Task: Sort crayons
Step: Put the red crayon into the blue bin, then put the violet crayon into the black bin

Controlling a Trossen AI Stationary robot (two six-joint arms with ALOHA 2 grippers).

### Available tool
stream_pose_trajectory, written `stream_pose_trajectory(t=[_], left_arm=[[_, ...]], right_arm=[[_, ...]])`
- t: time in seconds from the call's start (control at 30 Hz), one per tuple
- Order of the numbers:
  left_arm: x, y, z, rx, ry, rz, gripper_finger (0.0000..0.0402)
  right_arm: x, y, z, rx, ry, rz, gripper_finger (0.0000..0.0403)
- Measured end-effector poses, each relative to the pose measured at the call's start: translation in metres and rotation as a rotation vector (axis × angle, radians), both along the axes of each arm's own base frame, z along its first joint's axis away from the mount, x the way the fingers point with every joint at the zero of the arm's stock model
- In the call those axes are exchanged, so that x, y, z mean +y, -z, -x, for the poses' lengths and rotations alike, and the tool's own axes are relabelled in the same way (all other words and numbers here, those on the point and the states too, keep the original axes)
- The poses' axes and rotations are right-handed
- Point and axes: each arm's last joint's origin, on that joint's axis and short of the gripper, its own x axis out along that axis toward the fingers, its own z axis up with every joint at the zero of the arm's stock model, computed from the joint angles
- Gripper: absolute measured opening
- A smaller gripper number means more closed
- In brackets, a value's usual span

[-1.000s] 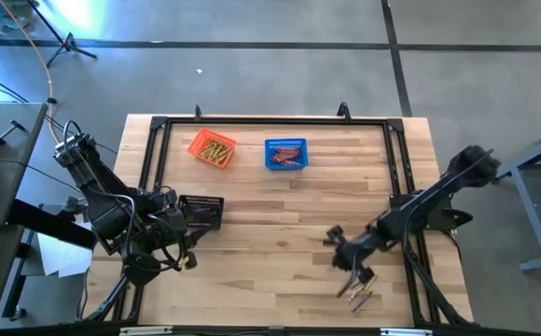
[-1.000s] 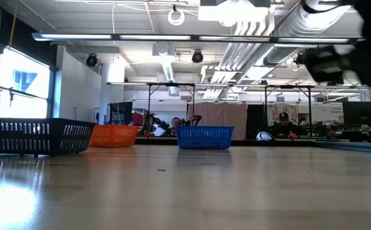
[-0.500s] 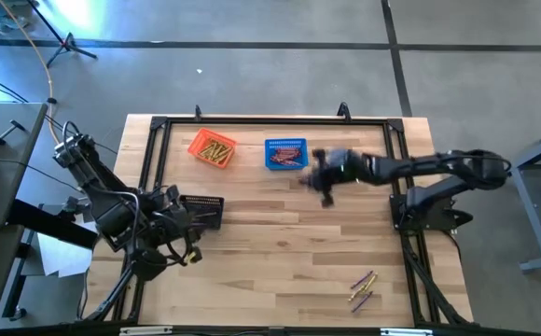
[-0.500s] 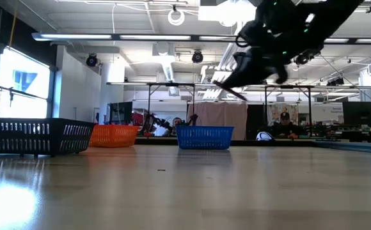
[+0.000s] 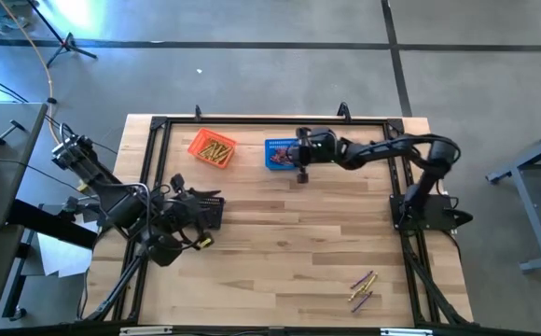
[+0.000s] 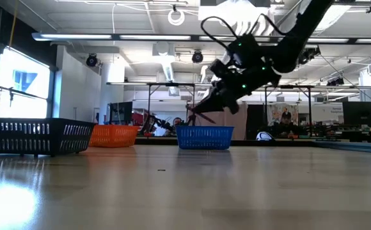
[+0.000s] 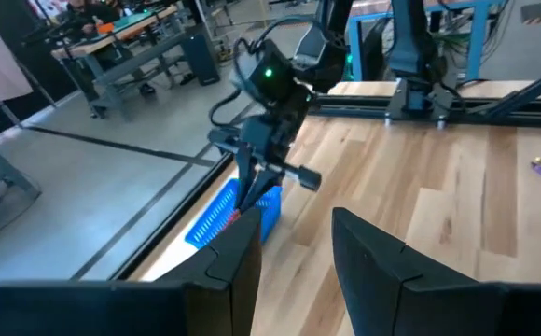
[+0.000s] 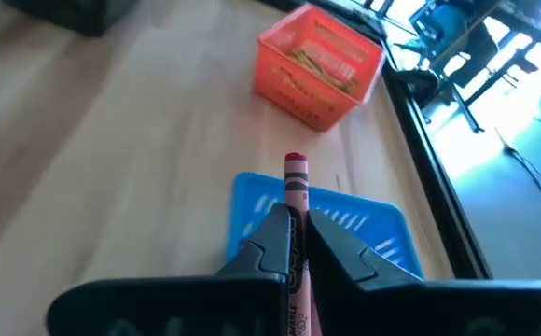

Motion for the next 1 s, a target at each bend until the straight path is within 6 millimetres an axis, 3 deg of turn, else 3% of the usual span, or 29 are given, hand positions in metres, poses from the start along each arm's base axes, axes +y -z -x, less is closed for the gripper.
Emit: stream_pose_trajectory(t=[0.2, 0.4, 0.67, 0.83, 1.0], left_arm=[[0.003, 0.0, -0.002, 0.006, -0.008, 0.005, 0.0117], [0.003, 0.0, -0.002, 0.009, -0.004, 0.008, 0.0117], [0.003, 0.0, -0.002, 0.016, 0.001, 0.001, 0.0117], [0.002, 0.001, -0.002, 0.019, 0.008, 0.009, 0.0117], [0.003, 0.001, -0.002, 0.027, 0.01, 0.006, 0.0117]], right_arm=[[-0.013, -0.012, -0.026, -0.025, 0.027, 0.025, 0.0009], [-0.022, -0.021, -0.03, 0.088, 0.105, -0.108, 0.0015], [-0.029, -0.024, -0.026, 0.222, 0.217, -0.228, 0.0089], [-0.017, -0.039, -0.019, 0.423, 0.235, -0.451, 0.0112], [0.022, -0.059, -0.001, 0.709, 0.117, -0.667, 0.0099]])
